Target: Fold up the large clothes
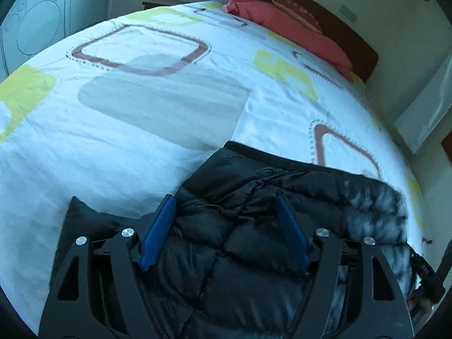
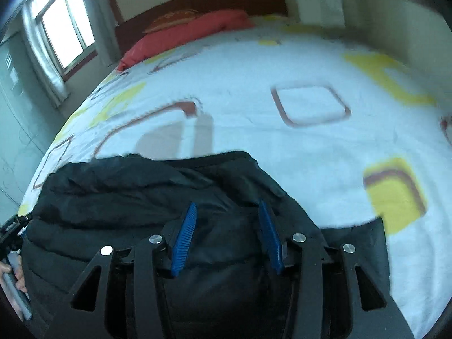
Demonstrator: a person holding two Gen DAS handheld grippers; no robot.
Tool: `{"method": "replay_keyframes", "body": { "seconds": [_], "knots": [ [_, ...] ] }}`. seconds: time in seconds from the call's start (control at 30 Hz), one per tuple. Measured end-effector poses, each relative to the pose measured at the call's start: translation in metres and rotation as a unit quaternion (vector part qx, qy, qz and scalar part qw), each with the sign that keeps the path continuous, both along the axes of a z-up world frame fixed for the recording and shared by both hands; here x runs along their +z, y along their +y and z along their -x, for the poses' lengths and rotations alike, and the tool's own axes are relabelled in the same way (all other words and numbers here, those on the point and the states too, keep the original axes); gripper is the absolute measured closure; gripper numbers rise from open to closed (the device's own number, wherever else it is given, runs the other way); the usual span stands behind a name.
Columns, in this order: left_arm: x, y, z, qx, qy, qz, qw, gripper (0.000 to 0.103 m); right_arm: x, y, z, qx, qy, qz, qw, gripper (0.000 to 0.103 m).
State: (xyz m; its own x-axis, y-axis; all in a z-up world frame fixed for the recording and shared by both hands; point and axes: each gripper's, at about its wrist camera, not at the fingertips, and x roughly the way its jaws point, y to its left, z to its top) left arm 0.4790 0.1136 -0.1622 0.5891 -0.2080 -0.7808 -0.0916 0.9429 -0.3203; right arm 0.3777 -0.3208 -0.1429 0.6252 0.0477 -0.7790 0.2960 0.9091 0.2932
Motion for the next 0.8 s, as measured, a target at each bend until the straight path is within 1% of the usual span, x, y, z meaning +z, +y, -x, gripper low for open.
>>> {"method": "replay_keyframes", "body": {
  "seconds": [0.1, 0.17, 0.2, 0.27, 0.3, 0.33, 0.37, 0.4, 0.43, 0.47, 0.5, 0.57, 0.6, 0.7, 0.8],
  "knots": [
    [0.000, -0.002, -0.005, -0.001, 0.005, -0.009, 0.9999, 0.028, 0.004, 0.004, -0.001, 0.000, 0.002, 0.017, 1.000, 0.057],
    [0.007, 0.006, -0.003, -0.002, 0.006, 0.016, 0.9999, 0.028, 0.014, 0.001, 0.007, -0.007, -0.006, 0.009, 1.000, 0.057],
    [0.013, 0.013, 0.003, 0.004, 0.004, 0.028, 0.9996, 0.028, 0.021, 0.000, 0.014, -0.012, -0.015, -0.001, 1.000, 0.055],
    [0.027, 0.027, 0.018, 0.015, -0.008, 0.054, 0.9984, 0.028, 0.034, -0.006, 0.029, -0.021, -0.030, -0.012, 0.999, 0.055],
    [0.037, 0.038, 0.032, 0.023, -0.017, 0.073, 0.9970, 0.028, 0.043, -0.012, 0.044, -0.027, -0.037, -0.011, 0.999, 0.055],
    [0.042, 0.045, 0.042, 0.029, -0.024, 0.083, 0.9958, 0.028, 0.049, -0.017, 0.059, -0.032, -0.045, -0.014, 0.998, 0.054],
    [0.049, 0.057, 0.060, 0.042, -0.036, 0.097, 0.9938, 0.028, 0.053, -0.021, 0.070, -0.035, -0.049, -0.017, 0.998, 0.050],
    [0.054, 0.069, 0.079, 0.057, -0.049, 0.109, 0.9912, 0.027, 0.057, -0.027, 0.090, -0.042, -0.052, -0.022, 0.998, 0.048],
    [0.056, 0.077, 0.093, 0.070, -0.054, 0.113, 0.9896, 0.026, 0.059, -0.033, 0.108, -0.049, -0.055, -0.028, 0.997, 0.045],
    [0.057, 0.086, 0.109, 0.084, -0.058, 0.119, 0.9877, 0.026, 0.060, -0.038, 0.121, -0.055, -0.058, -0.035, 0.996, 0.045],
    [0.056, 0.095, 0.126, 0.099, -0.062, 0.126, 0.9853, 0.026, 0.059, -0.044, 0.142, -0.067, -0.061, -0.047, 0.995, 0.045],
    [0.050, 0.112, 0.161, 0.131, -0.065, 0.142, 0.9790, 0.026, 0.053, -0.053, 0.182, -0.088, -0.066, -0.075, 0.991, 0.044],
    [0.043, 0.120, 0.182, 0.150, -0.064, 0.152, 0.9749, 0.026, 0.050, -0.055, 0.195, -0.096, -0.067, -0.086, 0.989, 0.044],
    [0.025, 0.131, 0.222, 0.174, -0.050, 0.188, 0.9652, 0.026, 0.036, -0.060, 0.240, -0.123, -0.071, -0.128, 0.981, 0.043],
    [0.006, 0.135, 0.253, 0.193, -0.035, 0.234, 0.9522, 0.026, 0.017, -0.058, 0.268, -0.138, -0.069, -0.175, 0.972, 0.043]
  ]
}}
